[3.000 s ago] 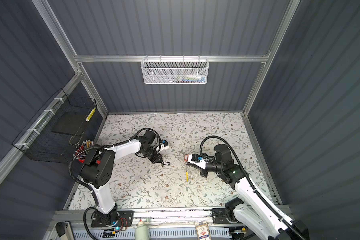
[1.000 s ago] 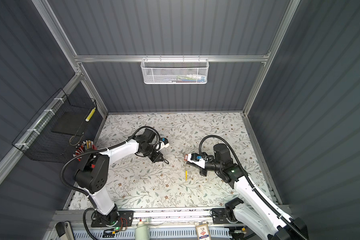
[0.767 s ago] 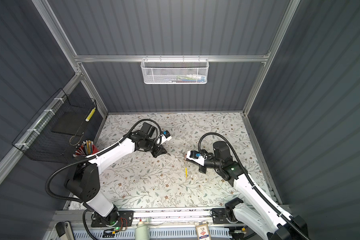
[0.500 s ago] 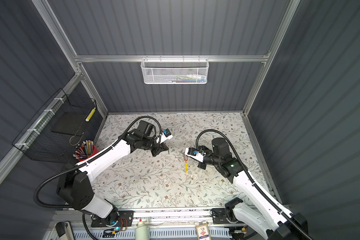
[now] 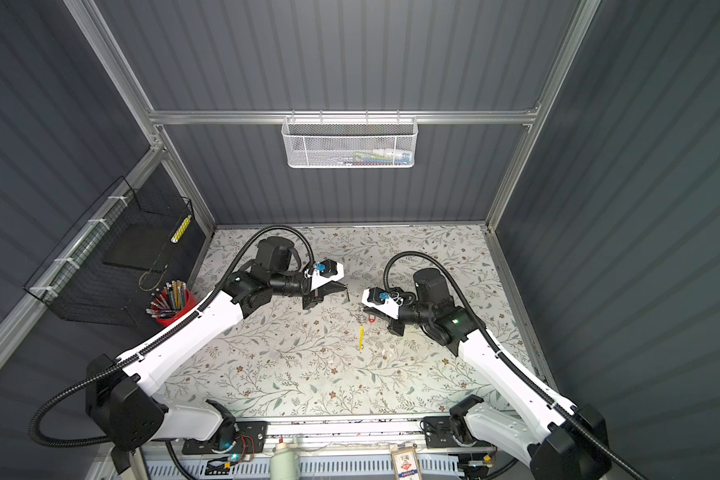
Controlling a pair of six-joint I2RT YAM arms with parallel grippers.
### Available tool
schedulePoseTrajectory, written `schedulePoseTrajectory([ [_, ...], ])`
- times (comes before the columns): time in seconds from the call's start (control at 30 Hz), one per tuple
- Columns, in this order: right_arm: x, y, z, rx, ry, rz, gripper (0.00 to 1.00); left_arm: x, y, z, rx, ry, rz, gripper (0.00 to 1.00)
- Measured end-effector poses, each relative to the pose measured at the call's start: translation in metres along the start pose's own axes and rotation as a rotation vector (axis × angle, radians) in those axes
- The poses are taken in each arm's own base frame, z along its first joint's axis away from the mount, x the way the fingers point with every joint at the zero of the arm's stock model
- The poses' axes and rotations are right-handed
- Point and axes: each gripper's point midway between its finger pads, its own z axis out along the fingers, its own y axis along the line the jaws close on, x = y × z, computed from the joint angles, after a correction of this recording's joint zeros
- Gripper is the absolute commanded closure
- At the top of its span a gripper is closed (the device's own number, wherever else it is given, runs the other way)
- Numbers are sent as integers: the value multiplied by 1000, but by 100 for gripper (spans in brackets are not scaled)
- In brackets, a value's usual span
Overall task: Put the keys on the keyring
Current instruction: 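Carry the black-tagged key toward the keyring while the right gripper raises it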
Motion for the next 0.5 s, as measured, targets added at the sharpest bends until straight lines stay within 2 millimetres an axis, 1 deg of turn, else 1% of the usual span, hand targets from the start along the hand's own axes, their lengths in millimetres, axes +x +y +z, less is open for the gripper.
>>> schedulePoseTrajectory([
  [0.07, -4, 0, 0, -8, -16, 1, 100, -6, -5, -1, 8, -25, 52, 100],
  [0.27, -19, 3, -2, -38, -70, -1, 100, -15, -14, 4, 24, -48, 160, 100],
  [0.5, -27, 7, -4, -71, -112, 17, 100, -21, -25, 8, 35, -52, 265, 100],
])
